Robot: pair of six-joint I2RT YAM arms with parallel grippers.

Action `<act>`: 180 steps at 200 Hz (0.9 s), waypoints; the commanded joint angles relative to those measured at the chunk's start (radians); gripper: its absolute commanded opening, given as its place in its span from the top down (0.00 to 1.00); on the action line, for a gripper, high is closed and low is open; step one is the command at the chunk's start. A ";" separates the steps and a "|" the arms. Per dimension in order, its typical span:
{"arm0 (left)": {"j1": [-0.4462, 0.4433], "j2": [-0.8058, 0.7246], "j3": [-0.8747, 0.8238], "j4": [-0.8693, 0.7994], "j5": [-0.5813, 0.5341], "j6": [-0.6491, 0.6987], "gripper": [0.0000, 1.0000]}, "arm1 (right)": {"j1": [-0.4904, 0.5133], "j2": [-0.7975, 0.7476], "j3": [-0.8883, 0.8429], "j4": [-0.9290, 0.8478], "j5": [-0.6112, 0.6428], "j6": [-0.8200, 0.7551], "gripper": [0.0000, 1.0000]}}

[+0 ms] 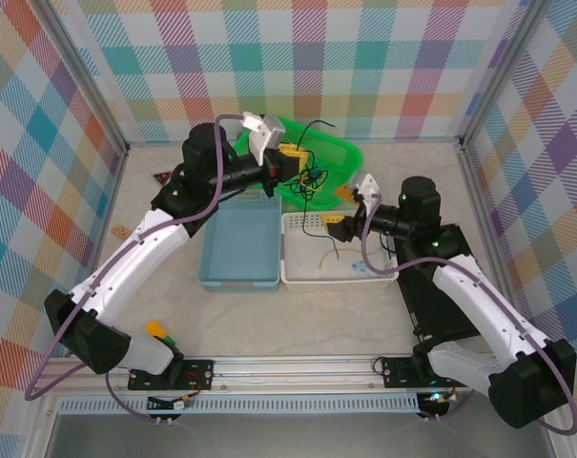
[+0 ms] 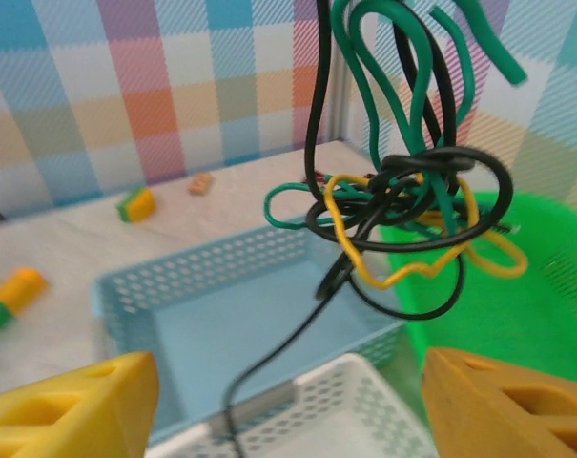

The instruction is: Untangle the cables

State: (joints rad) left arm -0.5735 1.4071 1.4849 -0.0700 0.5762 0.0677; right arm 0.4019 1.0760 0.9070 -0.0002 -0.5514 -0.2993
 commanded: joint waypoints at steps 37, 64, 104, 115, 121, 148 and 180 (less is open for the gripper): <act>0.006 -0.003 0.037 -0.007 0.093 0.008 1.00 | 0.014 0.082 0.063 0.121 0.105 -0.190 0.15; 0.007 0.002 0.043 -0.003 0.119 -0.006 1.00 | 0.054 0.134 0.081 0.189 0.124 -0.182 0.15; 0.006 0.006 0.043 0.012 0.134 -0.047 1.00 | 0.103 0.218 0.122 0.236 0.116 -0.189 0.21; 0.006 0.004 0.040 0.019 0.130 -0.064 1.00 | 0.112 0.231 0.130 0.243 0.124 -0.198 0.34; 0.006 0.002 0.037 0.023 0.121 -0.072 1.00 | 0.113 0.235 0.131 0.248 0.131 -0.195 0.47; 0.006 -0.026 0.005 0.054 0.031 -0.113 1.00 | 0.114 0.221 0.119 0.263 0.167 -0.189 1.00; 0.018 -0.069 -0.045 0.094 -0.096 -0.170 0.81 | 0.104 0.175 0.109 0.207 0.182 -0.198 1.00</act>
State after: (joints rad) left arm -0.5724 1.3968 1.4681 -0.0490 0.5838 -0.0376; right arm 0.5110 1.3052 1.0054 0.2073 -0.3813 -0.4866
